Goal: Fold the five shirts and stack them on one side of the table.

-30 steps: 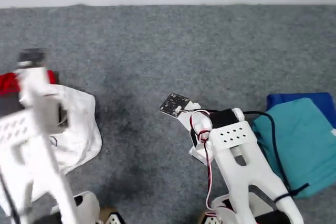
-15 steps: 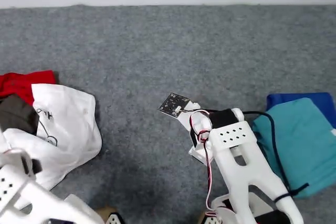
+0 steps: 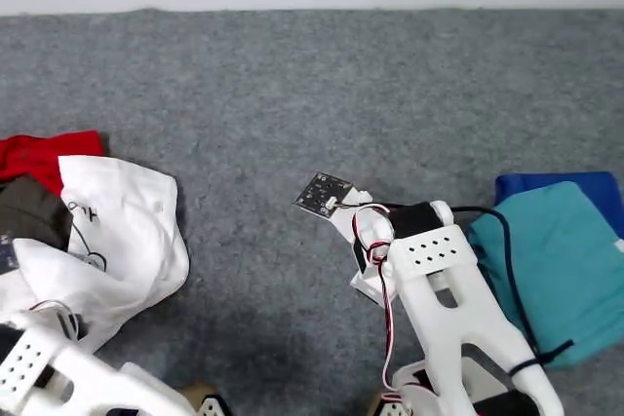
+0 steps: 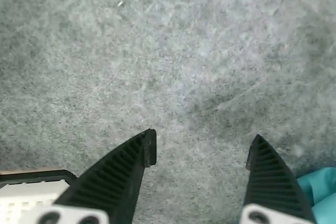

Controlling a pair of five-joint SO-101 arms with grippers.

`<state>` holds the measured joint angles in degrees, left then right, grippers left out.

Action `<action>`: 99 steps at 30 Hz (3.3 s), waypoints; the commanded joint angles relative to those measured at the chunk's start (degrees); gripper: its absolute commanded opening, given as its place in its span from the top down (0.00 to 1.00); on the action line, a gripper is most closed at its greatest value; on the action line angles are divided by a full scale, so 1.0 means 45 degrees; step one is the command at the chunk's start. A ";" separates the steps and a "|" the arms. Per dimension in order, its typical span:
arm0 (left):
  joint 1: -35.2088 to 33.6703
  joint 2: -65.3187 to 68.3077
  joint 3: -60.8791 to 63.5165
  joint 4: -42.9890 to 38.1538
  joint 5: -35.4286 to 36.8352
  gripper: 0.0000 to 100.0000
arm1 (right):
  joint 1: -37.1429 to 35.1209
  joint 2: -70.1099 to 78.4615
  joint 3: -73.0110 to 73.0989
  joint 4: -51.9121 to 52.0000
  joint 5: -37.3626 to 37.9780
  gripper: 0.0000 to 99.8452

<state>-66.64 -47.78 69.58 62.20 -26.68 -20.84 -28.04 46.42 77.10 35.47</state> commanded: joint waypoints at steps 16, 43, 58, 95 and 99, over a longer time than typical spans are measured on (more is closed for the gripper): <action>-0.0117 -0.0274 0.2530 -0.1543 0.0195 0.84 | -0.0029 0.0010 -0.0059 -0.0205 0.0078 0.72; 0.8166 -0.4181 -1.5150 0.8088 0.4689 0.99 | -0.0029 0.0010 -0.0059 -0.0440 0.0059 0.72; 1.4242 -0.5236 -1.1458 0.2755 0.5802 0.99 | 0.0029 0.0010 -0.0059 -0.0518 0.0039 0.72; 2.6569 0.9729 -1.3646 -0.0586 0.3712 0.98 | 0.7648 -0.0107 -0.0098 -0.2393 -0.2520 0.72; 2.6686 1.0589 -1.5951 0.0957 0.3458 0.98 | 0.7648 -0.0107 -0.0098 -0.2393 -0.2501 0.72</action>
<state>52.48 -0.84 6.46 62.55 -9.89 13.27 -28.04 46.42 66.81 24.48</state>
